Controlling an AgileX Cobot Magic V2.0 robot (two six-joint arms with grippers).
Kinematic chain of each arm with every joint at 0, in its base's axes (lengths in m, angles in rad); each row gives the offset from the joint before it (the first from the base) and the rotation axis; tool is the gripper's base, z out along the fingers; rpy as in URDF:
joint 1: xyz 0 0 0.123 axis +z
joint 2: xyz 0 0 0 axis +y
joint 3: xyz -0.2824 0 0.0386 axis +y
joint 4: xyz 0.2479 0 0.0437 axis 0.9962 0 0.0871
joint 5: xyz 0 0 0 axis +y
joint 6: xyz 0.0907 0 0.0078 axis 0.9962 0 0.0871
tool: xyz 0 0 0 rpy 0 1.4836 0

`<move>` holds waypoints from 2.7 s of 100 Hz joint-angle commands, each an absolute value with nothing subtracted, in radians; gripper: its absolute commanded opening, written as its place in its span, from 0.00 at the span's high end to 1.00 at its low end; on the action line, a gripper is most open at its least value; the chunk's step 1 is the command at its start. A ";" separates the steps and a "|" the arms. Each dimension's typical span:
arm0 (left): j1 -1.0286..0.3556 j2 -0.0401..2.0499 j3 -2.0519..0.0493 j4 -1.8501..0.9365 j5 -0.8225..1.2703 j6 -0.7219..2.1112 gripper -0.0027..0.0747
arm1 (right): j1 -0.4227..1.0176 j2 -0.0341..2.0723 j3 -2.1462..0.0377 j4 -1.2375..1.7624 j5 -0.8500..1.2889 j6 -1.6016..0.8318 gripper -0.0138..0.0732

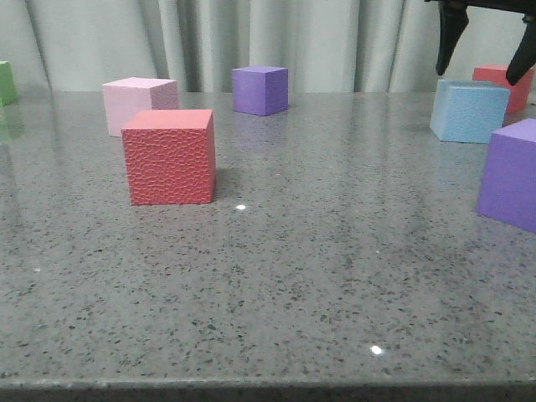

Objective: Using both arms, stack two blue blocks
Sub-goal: 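Move the right gripper down over the light blue cube farther away, then close the right gripper on the light blue cube and lift it, then carry the light blue cube toward the center and lower it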

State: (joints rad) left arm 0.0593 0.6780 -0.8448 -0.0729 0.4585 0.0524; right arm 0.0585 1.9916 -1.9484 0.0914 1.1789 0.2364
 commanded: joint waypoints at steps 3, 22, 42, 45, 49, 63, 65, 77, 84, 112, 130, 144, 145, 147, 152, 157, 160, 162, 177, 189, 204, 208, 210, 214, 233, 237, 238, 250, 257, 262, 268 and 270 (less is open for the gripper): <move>0.055 0.683 -0.881 -0.083 0.390 0.045 0.16 | 0.056 1.960 -1.983 0.085 1.144 0.239 0.17; 0.055 0.683 -0.881 -0.083 0.390 0.045 0.16 | 0.056 2.000 -1.983 0.090 1.144 0.239 0.17; 0.055 0.683 -0.881 -0.083 0.390 0.045 0.16 | 0.056 2.004 -1.983 0.091 1.135 0.239 0.17; 0.055 0.683 -0.881 -0.083 0.390 0.045 0.16 | 0.056 2.006 -1.983 0.091 1.136 0.239 0.19; 0.055 0.683 -0.881 -0.083 0.390 0.045 0.16 | 0.056 2.006 -1.983 0.091 1.137 0.239 0.23; 0.055 0.683 -0.881 -0.083 0.390 0.045 0.16 | 0.056 2.009 -1.983 0.091 1.141 0.239 0.44; 0.055 0.683 -0.881 -0.083 0.390 0.045 0.16 | 0.056 2.009 -1.983 0.091 1.142 0.239 0.45; 0.055 0.683 -0.881 -0.083 0.390 0.045 0.16 | 0.056 2.009 -1.983 0.091 1.148 0.239 0.47; 0.055 0.683 -0.881 -0.083 0.390 0.045 0.16 | 0.056 2.009 -1.984 0.101 1.163 0.239 0.47; 0.055 0.683 -0.881 -0.083 0.390 0.045 0.16 | 0.090 1.986 -2.020 0.188 1.244 0.233 0.47; 0.055 0.683 -0.881 -0.083 0.392 0.045 0.16 | 0.198 1.981 -2.146 0.177 1.273 0.233 0.47; 0.055 0.683 -0.881 -0.083 0.394 0.045 0.16 | 0.300 1.981 -2.219 0.170 1.251 0.268 0.47; 0.055 0.683 -0.881 -0.083 0.394 0.045 0.16 | 0.309 1.981 -2.221 0.169 1.249 0.275 0.47; 0.055 0.683 -0.881 -0.083 0.395 0.045 0.16 | 0.323 1.981 -2.228 0.169 1.243 0.284 0.47; 0.055 0.683 -0.881 -0.083 0.397 0.045 0.16 | 0.351 1.981 -2.238 0.168 1.222 0.307 0.47; 0.055 0.683 -0.881 -0.083 0.397 0.045 0.16 | 0.377 1.981 -2.239 0.168 1.198 0.327 0.47; 0.055 0.683 -0.881 -0.083 0.397 0.045 0.16 | 0.390 1.981 -2.239 0.168 1.186 0.335 0.47; 0.055 0.683 -0.881 -0.083 0.397 0.045 0.16 | 0.399 1.984 -2.239 0.168 1.181 0.339 0.47; 0.055 0.683 -0.881 -0.083 0.400 0.045 0.16 | 0.455 2.011 -2.239 0.168 1.152 0.376 0.47; 0.055 0.683 -0.881 -0.083 0.400 0.045 0.16 | 0.475 2.038 -2.239 0.167 1.131 0.445 0.47; 0.055 0.683 -0.881 -0.083 0.401 0.045 0.16 | 0.484 2.081 -2.248 0.170 1.144 0.494 0.47; 0.055 0.683 -0.881 -0.083 0.401 0.045 0.16 | 0.487 2.087 -2.248 0.170 1.142 0.504 0.47; 0.055 0.683 -0.881 -0.083 0.401 0.045 0.16 | 0.487 2.092 -2.248 0.170 1.142 0.509 0.47; 0.055 0.683 -0.881 -0.083 0.401 0.045 0.16 | 0.487 2.099 -2.248 0.170 1.137 0.511 0.47; 0.055 0.683 -0.881 -0.083 0.403 0.045 0.16 | 0.486 2.120 -2.248 0.170 1.106 0.510 0.47; 0.055 0.683 -0.881 -0.083 0.403 0.045 0.16 | 0.486 2.126 -2.247 0.170 1.097 0.510 0.47; 0.055 0.683 -0.881 -0.083 0.403 0.045 0.16 | 0.486 2.126 -2.247 0.170 1.097 0.510 0.47; 0.055 0.683 -0.881 -0.083 0.403 0.045 0.16 | 0.486 2.139 -2.247 0.170 1.096 0.510 0.47; 0.055 0.683 -0.881 -0.083 0.403 0.045 0.16 | 0.486 2.150 -2.247 0.170 1.100 0.510 0.47; 0.055 0.683 -0.881 -0.083 0.403 0.045 0.16 | 0.486 2.153 -2.247 0.170 1.102 0.510 0.47; 0.055 0.683 -0.881 -0.083 0.405 0.045 0.16 | 0.486 2.155 -2.247 0.170 1.102 0.510 0.47; 0.055 0.683 -0.881 -0.083 0.408 0.045 0.16 | 0.486 2.155 -2.247 0.170 1.102 0.510 0.47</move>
State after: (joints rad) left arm 0.0593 0.6780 -0.8448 -0.0729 0.4806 0.0524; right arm 0.4864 2.2187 -2.2153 0.1648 1.1417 0.5115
